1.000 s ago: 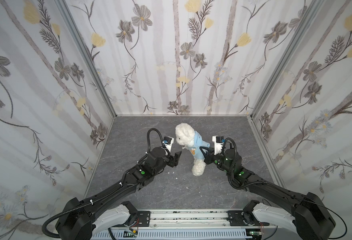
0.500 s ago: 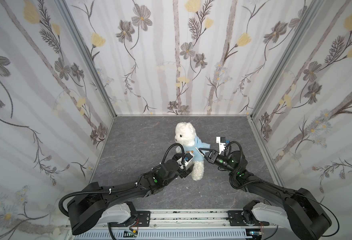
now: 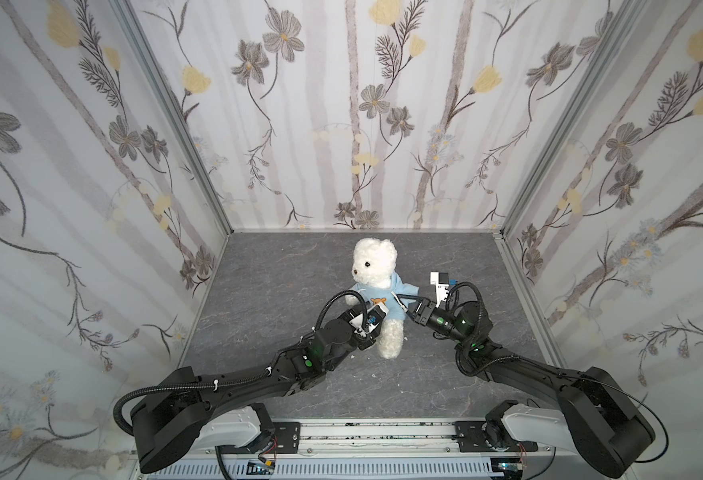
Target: Dress the teddy bear
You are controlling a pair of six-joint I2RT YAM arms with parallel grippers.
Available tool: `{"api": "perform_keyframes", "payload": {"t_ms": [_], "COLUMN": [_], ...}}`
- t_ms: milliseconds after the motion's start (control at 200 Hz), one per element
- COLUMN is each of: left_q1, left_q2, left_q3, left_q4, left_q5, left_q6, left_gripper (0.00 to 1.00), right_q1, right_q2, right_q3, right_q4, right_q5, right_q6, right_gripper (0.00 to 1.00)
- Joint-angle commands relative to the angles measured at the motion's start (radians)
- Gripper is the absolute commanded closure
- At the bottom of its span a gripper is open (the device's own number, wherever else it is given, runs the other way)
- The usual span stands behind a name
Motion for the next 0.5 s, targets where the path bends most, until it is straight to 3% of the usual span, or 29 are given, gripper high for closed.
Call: {"api": "perform_keyframes", "payload": {"t_ms": [0, 125, 370, 495], "left_q1": [-0.002, -0.005, 0.009, 0.017], "left_q2": [-0.01, -0.02, 0.0, 0.008], "left_q3": [-0.002, -0.017, -0.043, -0.03], "left_q4": [0.116, 0.136, 0.226, 0.246], "left_q5": [0.078, 0.084, 0.073, 0.112], "left_q6": [0.085, 0.138, 0.147, 0.09], "left_gripper": [0.46, 0.46, 0.68, 0.94], "right_q1": [0.003, 0.001, -0.005, -0.02], "right_q2": [0.013, 0.02, 0.065, 0.09], "right_q3": [0.012, 0.014, 0.037, 0.038], "right_q4": [0.017, 0.007, 0.005, -0.011], "right_q5": [-0.063, -0.071, -0.129, -0.15], "right_q6": [0.008, 0.01, -0.002, -0.023], "right_gripper": [1.0, 1.0, 1.0, 1.0]}}
